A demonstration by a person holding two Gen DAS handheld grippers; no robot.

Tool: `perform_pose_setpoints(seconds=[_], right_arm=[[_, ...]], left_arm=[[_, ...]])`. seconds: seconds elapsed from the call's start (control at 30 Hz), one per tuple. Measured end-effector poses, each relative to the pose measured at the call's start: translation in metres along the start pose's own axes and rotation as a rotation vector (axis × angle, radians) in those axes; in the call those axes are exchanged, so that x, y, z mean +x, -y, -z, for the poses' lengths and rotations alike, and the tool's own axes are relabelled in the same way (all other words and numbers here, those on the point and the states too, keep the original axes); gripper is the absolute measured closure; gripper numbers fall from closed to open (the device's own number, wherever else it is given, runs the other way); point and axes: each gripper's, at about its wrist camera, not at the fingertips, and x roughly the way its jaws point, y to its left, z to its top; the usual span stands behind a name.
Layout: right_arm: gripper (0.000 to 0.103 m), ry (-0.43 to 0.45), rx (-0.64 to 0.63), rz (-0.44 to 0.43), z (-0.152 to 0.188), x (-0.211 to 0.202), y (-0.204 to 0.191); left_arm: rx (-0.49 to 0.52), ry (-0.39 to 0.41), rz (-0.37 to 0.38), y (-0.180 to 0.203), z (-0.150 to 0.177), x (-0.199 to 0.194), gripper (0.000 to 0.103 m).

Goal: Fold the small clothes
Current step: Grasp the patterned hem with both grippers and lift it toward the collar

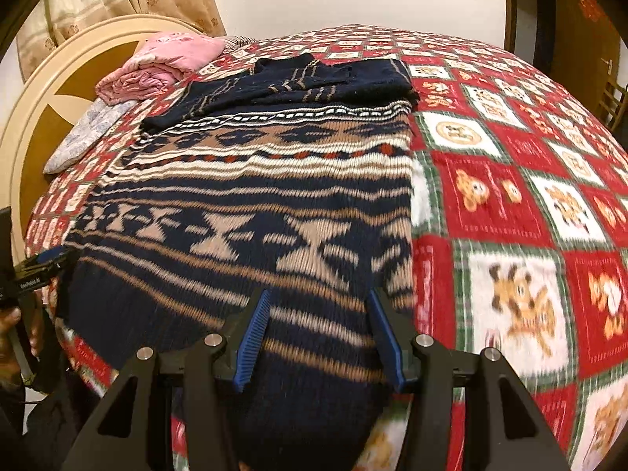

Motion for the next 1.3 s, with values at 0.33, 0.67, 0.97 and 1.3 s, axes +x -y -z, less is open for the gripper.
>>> perform_pose_setpoints(seconds=[0.33,0.67,0.97,1.3], right_arm=[[0.050,-0.058,0.121,-0.016,0.042,-0.025,0.021],[0.068,-0.103,0.108,-0.076,0.064,-0.028,0.013],[0.085,-0.079,0.101,-0.090,0.065,-0.025,0.011],[0.087,-0.069,0.168,-0.159,0.069,-0.017,0.022]], left_arm=[[-0.016,-0.054,0.103,0.012,0.025,-0.014,0.024],[-0.051,-0.094,0.173,0.012,0.033,-0.018,0.046],[-0.039,-0.094,0.183,0.015,0.039,-0.018,0.052],[-0.032,-0.107,0.185,0.014,0.039,-0.015,0.053]])
